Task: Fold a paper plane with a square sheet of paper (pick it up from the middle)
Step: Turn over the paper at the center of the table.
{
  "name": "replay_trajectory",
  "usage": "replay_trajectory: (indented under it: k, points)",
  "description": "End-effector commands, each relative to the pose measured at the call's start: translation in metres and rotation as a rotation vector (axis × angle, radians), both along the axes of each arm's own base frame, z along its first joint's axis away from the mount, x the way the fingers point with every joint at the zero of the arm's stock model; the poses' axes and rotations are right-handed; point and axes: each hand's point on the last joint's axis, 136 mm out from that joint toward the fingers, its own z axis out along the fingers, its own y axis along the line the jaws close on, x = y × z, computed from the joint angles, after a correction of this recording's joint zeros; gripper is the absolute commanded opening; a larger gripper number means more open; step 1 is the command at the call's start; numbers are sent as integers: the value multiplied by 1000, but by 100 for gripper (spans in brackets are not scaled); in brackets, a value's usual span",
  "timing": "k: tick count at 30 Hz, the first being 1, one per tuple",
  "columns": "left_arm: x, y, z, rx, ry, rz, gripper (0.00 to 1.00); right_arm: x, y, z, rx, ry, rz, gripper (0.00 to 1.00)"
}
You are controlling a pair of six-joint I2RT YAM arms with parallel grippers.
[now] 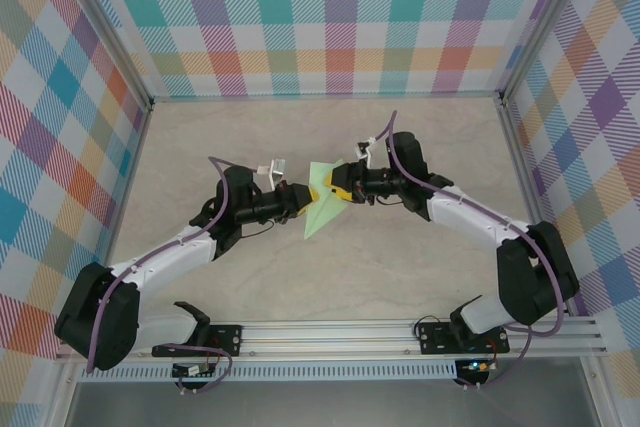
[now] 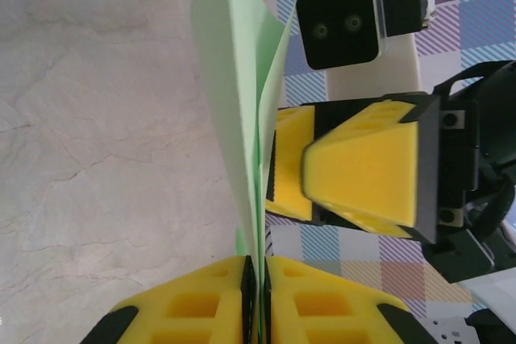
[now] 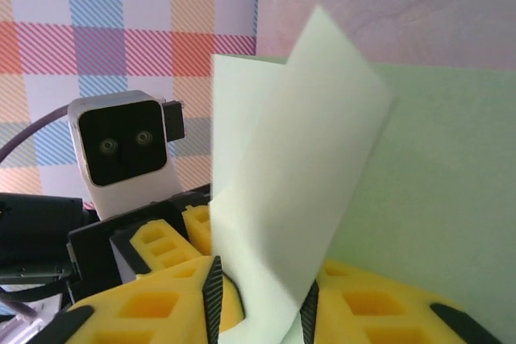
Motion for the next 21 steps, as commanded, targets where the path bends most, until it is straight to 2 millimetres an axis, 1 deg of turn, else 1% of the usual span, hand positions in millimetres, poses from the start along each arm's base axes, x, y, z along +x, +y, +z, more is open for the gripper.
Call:
replay_trajectory:
  k: [1, 2, 5, 6, 7, 9, 12, 15, 16, 18, 21]
  points:
    - [3, 8, 6, 76, -40, 16, 13, -3, -17, 11, -101, -58, -45, 43]
    - [4, 12, 0, 129, -37, 27, 13, -2, -27, 5, -164, -54, -84, 49]
    - [5, 31, -18, 324, -32, 56, 14, -9, -53, -10, -310, -37, -162, 57]
    - [8, 42, -25, 415, -40, 83, 14, -11, -62, -15, -356, -35, -192, 61]
    - [7, 52, -33, 504, -30, 95, 14, -14, -71, -19, -393, -30, -215, 64]
    - [10, 79, -44, 708, -30, 139, 14, -18, -87, -27, -467, -25, -257, 70]
    - [13, 111, -49, 988, -64, 182, 13, -24, -106, -37, -549, -19, -301, 77]
    - [21, 134, -52, 1259, -88, 214, 13, -31, -118, -49, -597, -9, -326, 84]
    - [23, 140, -53, 1341, -90, 224, 13, -32, -121, -52, -607, -10, -334, 86]
    - [28, 145, -55, 1491, -107, 231, 14, -34, -127, -57, -630, -18, -345, 90]
    - [37, 142, -62, 1627, -129, 233, 13, -36, -136, -64, -668, -39, -363, 94]
